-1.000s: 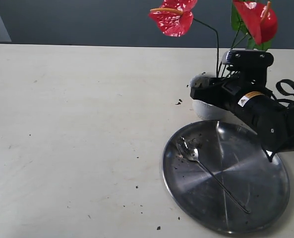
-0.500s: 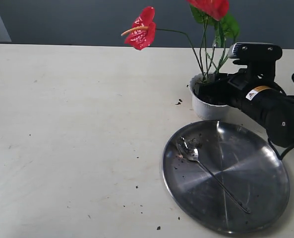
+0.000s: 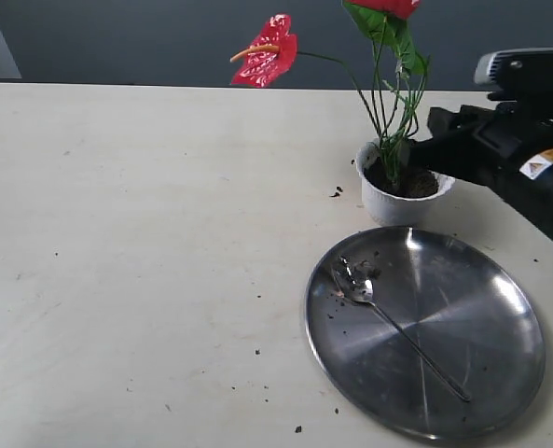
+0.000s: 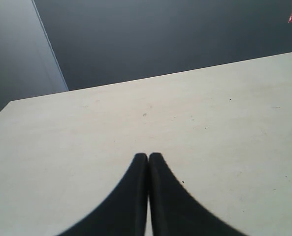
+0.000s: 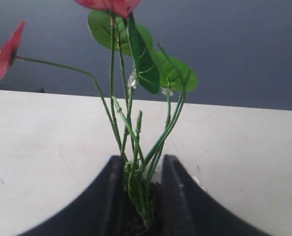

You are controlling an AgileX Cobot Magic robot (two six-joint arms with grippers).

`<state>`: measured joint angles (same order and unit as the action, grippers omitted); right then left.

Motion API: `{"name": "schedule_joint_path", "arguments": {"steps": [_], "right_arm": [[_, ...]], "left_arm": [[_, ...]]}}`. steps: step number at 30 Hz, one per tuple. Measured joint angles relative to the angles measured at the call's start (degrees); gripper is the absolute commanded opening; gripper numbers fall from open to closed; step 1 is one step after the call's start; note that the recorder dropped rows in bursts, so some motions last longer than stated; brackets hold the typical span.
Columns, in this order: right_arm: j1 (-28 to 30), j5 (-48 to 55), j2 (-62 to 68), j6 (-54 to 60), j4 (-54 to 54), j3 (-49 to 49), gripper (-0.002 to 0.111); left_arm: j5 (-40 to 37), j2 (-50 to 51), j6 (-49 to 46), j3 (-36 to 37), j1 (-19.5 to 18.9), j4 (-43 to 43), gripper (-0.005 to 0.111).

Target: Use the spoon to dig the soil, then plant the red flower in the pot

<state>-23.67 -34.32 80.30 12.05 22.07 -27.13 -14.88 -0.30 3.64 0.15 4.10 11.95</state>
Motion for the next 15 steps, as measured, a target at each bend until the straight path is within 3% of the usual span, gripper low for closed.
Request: {"name": "schedule_joint_path", "arguments": {"steps": [5, 11, 15], "right_arm": [[0.0, 1.8, -11.4, 0.5, 1.1, 6.5, -0.001], [0.0, 15.5, -24.6, 4.2, 1.7, 10.4, -0.001], [0.0, 18.7, -31.0, 4.9, 1.7, 11.1, -0.001]], "left_arm": [[0.0, 0.0, 0.0, 0.0, 0.0, 0.0, 0.002], [0.0, 0.0, 0.0, 0.0, 0.0, 0.0, 0.002], [0.0, 0.0, 0.0, 0.0, 0.0, 0.0, 0.002]]}}
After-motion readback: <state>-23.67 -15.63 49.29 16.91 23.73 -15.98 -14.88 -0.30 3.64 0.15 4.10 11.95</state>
